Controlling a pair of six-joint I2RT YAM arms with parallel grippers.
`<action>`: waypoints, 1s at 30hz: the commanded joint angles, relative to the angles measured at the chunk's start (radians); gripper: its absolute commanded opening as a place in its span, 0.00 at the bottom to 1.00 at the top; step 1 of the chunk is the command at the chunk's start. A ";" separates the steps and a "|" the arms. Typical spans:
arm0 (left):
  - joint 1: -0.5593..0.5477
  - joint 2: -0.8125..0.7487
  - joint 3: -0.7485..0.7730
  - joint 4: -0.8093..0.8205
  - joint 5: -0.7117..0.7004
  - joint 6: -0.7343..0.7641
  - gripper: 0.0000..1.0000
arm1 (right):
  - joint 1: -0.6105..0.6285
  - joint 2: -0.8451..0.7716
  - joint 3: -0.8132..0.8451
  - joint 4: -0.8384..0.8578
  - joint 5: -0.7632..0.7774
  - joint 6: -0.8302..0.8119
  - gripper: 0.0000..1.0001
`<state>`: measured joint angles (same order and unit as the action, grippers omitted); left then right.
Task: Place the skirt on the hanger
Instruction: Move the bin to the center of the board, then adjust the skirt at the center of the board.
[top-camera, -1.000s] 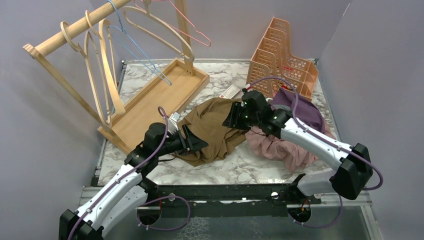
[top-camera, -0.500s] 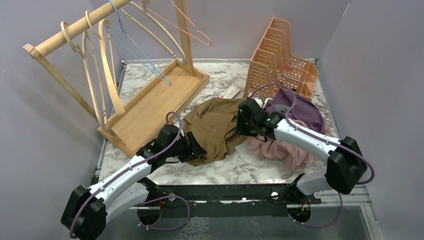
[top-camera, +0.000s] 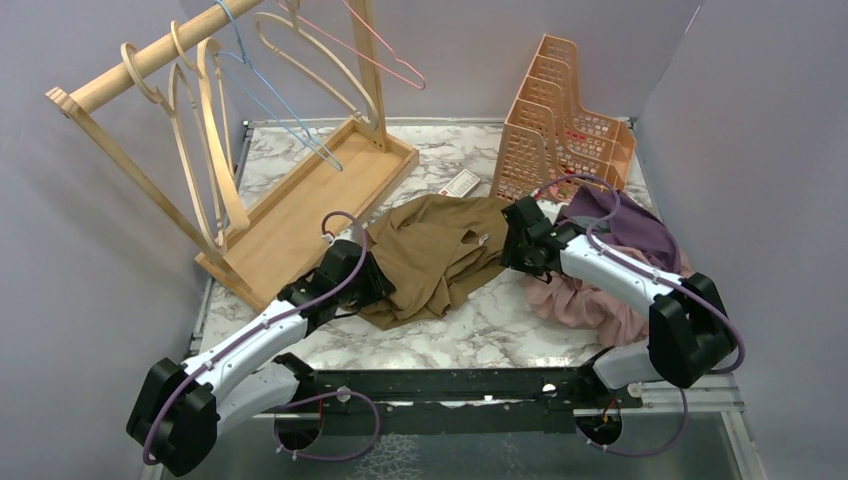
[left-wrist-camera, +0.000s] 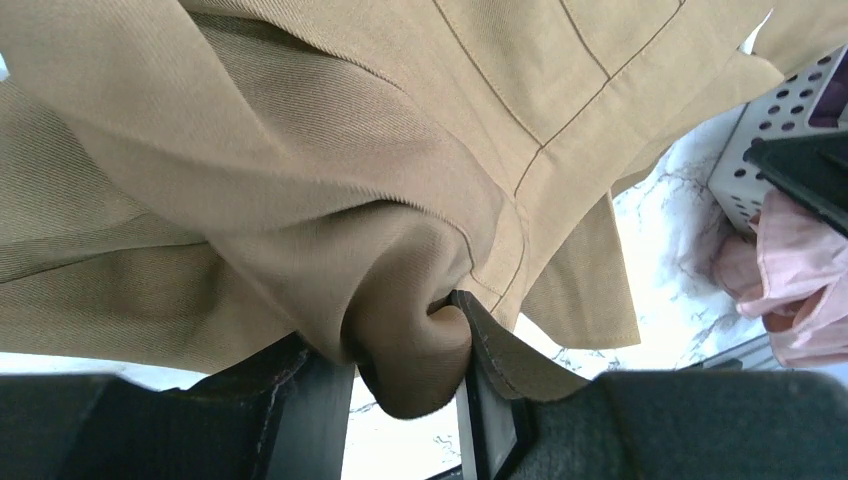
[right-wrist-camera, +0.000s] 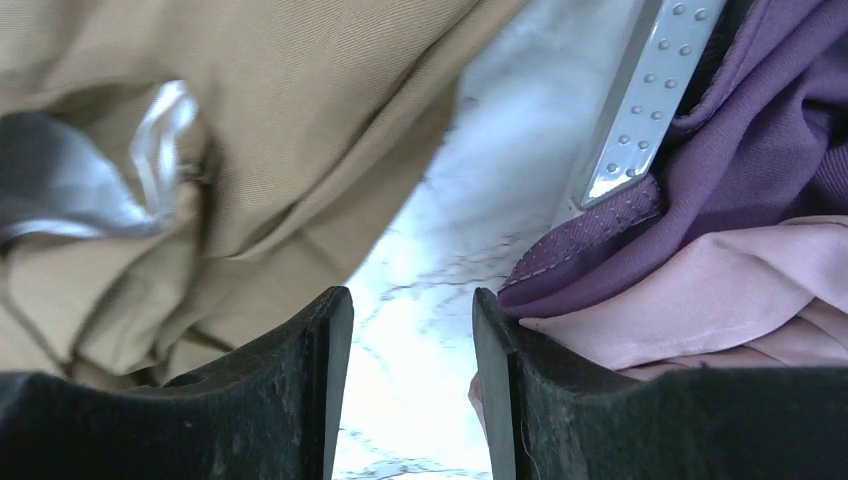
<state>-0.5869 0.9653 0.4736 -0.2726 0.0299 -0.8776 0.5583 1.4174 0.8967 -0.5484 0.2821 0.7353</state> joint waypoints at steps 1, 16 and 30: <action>-0.001 0.000 0.064 -0.038 -0.096 0.041 0.41 | -0.032 -0.038 -0.021 -0.056 0.082 -0.067 0.52; -0.002 -0.015 0.037 -0.039 0.043 -0.024 0.46 | 0.041 -0.098 -0.194 0.278 -0.506 -0.286 0.62; -0.001 -0.104 0.081 -0.035 -0.043 -0.122 0.00 | 0.049 -0.035 -0.070 0.295 -0.234 0.187 0.61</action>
<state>-0.5869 0.9123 0.5087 -0.3096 0.0467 -0.9714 0.6033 1.3602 0.7609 -0.2481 -0.0795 0.7563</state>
